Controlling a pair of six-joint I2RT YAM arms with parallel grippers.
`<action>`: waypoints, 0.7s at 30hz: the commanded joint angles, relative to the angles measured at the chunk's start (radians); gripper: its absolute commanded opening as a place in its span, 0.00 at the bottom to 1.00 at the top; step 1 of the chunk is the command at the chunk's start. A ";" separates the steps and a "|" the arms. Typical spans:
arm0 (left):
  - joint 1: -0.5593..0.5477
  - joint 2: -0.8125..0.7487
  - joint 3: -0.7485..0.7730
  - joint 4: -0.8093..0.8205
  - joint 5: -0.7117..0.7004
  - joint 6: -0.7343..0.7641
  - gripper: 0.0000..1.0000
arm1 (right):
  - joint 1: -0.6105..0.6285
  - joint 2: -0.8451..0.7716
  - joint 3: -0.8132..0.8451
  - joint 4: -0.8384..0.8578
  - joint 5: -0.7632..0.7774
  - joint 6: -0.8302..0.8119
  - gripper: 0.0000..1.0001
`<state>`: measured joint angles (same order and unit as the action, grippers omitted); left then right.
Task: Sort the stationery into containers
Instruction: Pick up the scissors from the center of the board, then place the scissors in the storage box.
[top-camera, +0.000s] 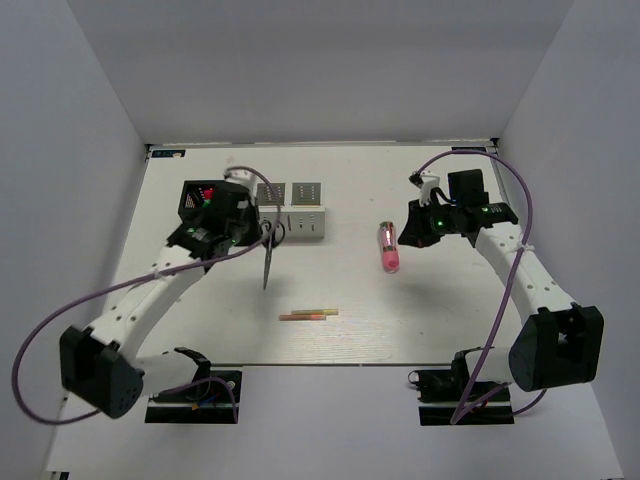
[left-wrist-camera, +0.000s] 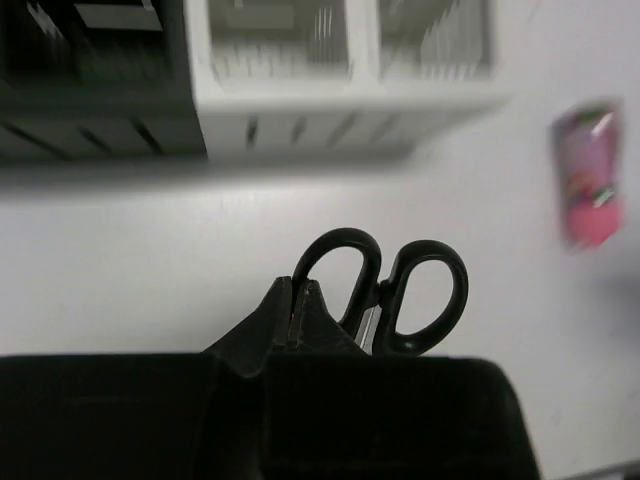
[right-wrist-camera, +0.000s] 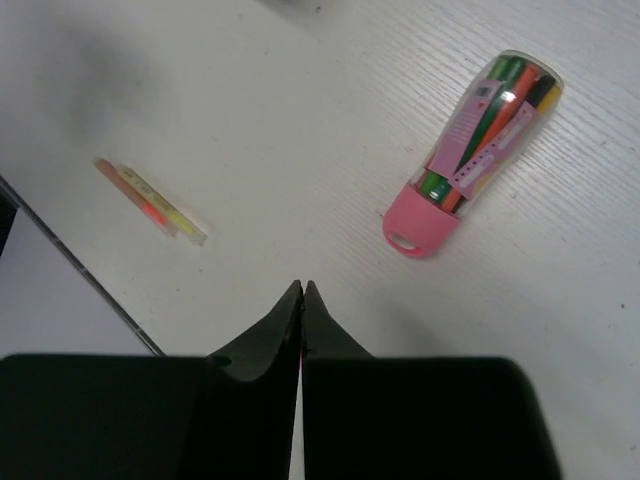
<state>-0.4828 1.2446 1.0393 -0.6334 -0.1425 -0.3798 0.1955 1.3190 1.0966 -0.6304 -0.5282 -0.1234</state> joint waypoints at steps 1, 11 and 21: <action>0.059 -0.135 0.073 0.111 -0.074 -0.037 0.00 | -0.007 -0.026 -0.006 -0.005 -0.117 -0.036 0.00; 0.163 0.014 0.045 0.804 -0.477 0.171 0.00 | -0.008 -0.072 -0.072 0.008 -0.354 -0.223 0.00; 0.234 0.255 0.179 0.909 -0.473 0.248 0.00 | -0.013 -0.107 -0.142 0.093 -0.354 -0.236 0.09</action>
<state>-0.2562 1.4902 1.1858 0.1764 -0.5961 -0.1844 0.1902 1.2362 0.9615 -0.5877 -0.8452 -0.3302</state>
